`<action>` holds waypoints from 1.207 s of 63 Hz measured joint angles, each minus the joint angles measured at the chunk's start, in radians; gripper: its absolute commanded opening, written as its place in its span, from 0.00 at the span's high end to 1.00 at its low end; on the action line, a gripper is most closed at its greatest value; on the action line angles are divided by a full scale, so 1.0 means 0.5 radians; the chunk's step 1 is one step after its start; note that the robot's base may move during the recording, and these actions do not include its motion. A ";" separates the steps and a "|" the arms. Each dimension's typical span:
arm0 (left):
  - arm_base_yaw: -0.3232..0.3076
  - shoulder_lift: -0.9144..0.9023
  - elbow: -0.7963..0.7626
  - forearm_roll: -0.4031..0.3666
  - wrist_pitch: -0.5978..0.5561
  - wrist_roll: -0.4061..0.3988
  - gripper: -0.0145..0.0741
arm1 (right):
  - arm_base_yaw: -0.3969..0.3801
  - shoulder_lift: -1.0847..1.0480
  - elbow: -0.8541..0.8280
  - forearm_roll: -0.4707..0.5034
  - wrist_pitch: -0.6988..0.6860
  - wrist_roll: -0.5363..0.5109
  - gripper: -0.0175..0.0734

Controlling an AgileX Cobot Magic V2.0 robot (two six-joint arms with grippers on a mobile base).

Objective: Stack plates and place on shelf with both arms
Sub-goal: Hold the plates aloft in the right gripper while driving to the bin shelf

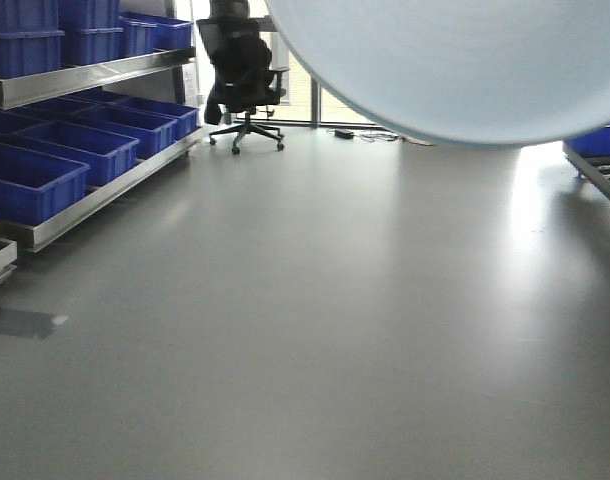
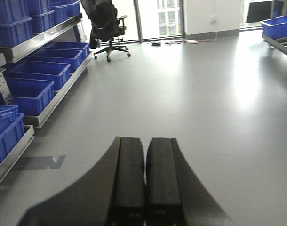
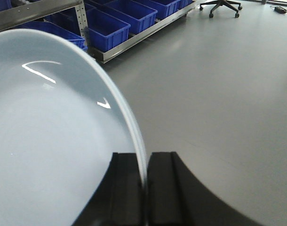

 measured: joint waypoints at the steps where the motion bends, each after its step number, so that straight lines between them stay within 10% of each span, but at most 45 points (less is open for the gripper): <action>1: 0.000 0.000 0.000 0.000 0.000 0.000 0.74 | 0.000 0.000 0.000 0.000 0.000 0.000 0.74; 76: 0.003 0.002 0.000 0.000 0.000 0.000 0.74 | 0.000 -0.003 0.000 0.000 -0.001 0.000 0.74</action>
